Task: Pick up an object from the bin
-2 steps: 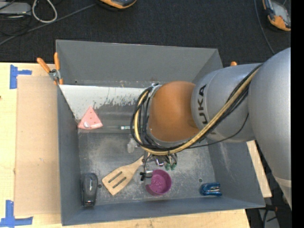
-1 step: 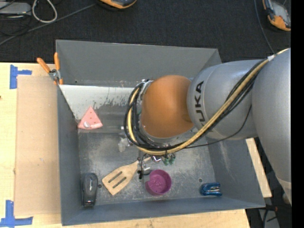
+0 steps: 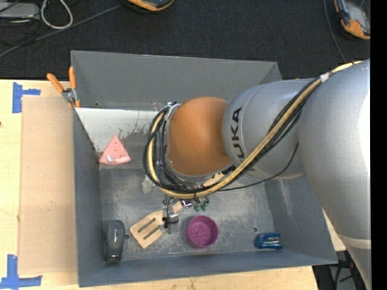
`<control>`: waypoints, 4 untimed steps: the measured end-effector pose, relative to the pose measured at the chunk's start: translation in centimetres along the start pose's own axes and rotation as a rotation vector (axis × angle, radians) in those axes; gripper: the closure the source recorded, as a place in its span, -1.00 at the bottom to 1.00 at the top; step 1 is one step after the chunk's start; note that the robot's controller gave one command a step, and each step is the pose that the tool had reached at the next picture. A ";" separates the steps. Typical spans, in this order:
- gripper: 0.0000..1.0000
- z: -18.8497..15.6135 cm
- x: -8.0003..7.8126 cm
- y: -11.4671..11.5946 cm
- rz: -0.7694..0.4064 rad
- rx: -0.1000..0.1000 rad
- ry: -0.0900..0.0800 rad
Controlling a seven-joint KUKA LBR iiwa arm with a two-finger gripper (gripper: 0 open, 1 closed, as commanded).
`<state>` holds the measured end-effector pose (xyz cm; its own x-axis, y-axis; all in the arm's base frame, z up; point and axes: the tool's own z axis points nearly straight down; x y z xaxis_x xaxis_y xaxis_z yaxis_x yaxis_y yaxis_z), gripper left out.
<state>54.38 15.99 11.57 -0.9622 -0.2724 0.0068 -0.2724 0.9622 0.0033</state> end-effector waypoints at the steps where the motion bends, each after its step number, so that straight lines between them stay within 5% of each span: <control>1: -1.00 4.7 0.1 0.2 -0.259 0.002 -0.007; 2: 1.00 4.5 1.2 -0.7 -0.122 0.001 -0.006; 4: 1.00 2.3 1.3 -0.6 -0.121 0.001 -0.004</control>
Offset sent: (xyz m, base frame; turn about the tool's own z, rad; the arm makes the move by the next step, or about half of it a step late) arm -0.0102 -0.0099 -0.0457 -0.1245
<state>53.29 15.05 9.24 -0.9223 -0.3865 0.0024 -0.3864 0.9223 0.0032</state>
